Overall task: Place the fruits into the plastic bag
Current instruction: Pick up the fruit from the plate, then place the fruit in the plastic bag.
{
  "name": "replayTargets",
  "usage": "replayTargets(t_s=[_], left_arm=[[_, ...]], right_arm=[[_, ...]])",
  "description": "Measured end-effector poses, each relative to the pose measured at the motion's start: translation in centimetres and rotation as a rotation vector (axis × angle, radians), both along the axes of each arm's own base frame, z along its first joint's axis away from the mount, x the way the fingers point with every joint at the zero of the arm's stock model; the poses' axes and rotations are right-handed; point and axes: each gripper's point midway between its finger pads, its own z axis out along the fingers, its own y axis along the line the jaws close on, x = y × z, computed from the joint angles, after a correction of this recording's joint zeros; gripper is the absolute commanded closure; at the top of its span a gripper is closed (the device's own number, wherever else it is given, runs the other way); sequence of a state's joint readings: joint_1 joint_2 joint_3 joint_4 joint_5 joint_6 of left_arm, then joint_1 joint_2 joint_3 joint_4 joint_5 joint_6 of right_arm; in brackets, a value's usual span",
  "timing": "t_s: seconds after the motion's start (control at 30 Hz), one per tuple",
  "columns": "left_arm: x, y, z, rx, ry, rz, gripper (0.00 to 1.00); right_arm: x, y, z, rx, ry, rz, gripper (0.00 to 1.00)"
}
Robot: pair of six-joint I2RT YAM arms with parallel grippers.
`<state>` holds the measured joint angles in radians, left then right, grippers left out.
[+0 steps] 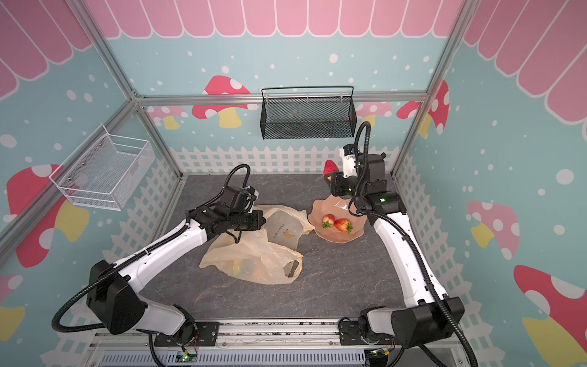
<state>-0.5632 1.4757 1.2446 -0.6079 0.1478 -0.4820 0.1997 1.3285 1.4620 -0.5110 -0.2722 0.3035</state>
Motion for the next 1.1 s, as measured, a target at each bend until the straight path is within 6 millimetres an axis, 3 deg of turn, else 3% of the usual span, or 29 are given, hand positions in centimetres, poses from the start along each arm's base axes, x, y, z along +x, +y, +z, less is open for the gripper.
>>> replayTargets(t_s=[0.17,0.47,0.63,0.73,0.97,1.1], left_arm=[[0.0,0.0,0.0,-0.002,0.001,-0.002,1.00],[0.3,-0.2,0.1,-0.003,0.001,-0.002,1.00],[0.3,-0.3,0.0,-0.004,0.003,-0.004,1.00],[0.3,-0.3,0.0,-0.003,0.005,-0.004,1.00],[0.4,-0.4,-0.5,0.002,0.015,-0.005,1.00],[0.4,-0.6,-0.5,-0.002,0.018,-0.009,1.00]], right_arm=[[-0.4,1.1,-0.7,0.042,0.007,0.065,0.61],[-3.7,6.8,-1.7,0.238,0.053,0.349,0.62],[-5.2,7.8,-2.8,0.268,0.084,0.407,0.63],[-6.8,8.9,-5.2,0.271,0.134,0.439,0.65],[-11.8,13.2,-14.7,0.253,0.368,0.524,0.67],[-12.8,14.2,-18.2,0.232,0.447,0.521,0.68]])
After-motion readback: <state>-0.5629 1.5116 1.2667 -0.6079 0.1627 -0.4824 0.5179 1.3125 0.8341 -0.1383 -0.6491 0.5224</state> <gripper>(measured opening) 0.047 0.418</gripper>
